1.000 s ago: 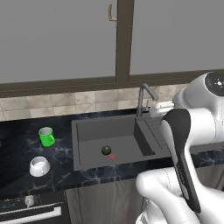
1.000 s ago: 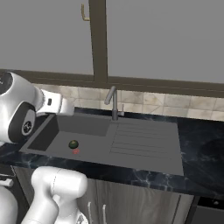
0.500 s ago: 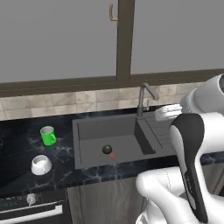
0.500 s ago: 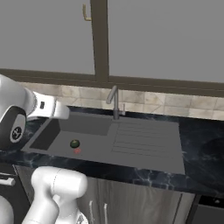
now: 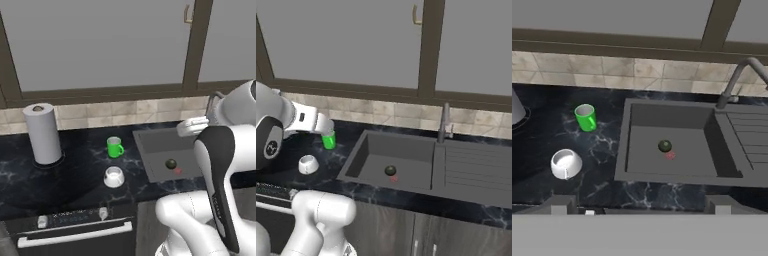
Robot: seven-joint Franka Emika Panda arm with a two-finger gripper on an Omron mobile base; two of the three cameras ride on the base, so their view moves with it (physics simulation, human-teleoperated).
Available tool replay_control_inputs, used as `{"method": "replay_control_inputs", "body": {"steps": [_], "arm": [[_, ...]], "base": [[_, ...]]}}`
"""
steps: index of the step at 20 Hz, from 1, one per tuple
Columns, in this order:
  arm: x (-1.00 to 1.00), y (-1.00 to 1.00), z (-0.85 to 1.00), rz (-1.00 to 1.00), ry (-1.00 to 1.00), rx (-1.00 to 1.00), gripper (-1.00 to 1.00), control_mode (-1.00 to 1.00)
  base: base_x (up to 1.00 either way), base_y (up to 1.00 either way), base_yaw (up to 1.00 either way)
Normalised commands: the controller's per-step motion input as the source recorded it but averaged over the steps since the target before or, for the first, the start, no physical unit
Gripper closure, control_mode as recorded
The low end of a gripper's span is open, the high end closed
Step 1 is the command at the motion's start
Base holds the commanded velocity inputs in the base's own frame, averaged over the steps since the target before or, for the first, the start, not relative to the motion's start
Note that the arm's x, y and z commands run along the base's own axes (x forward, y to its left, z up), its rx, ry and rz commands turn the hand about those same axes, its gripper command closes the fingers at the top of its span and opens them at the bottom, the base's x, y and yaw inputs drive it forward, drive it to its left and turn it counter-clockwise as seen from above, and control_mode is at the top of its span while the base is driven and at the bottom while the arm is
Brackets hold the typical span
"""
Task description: Clear the mugs and bowl far away from the sink.
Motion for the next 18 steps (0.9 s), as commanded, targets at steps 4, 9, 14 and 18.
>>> {"method": "replay_control_inputs", "body": {"steps": [4, 9, 14, 18], "arm": [[0.00, 0.00, 0.00, 0.00, 0.00, 0.00, -1.00, 1.00], [0.00, 0.00, 0.00, 0.00, 0.00, 0.00, -1.00, 1.00], [0.00, 0.00, 0.00, 0.00, 0.00, 0.00, -1.00, 1.00], [0.00, 0.00, 0.00, 0.00, 0.00, 0.00, -1.00, 1.00]], "base": [[0.00, 0.60, 0.09], [-0.08, 0.64, 0.04], [-0.20, 0.56, 0.00], [-0.04, 0.15, 0.00]]}}
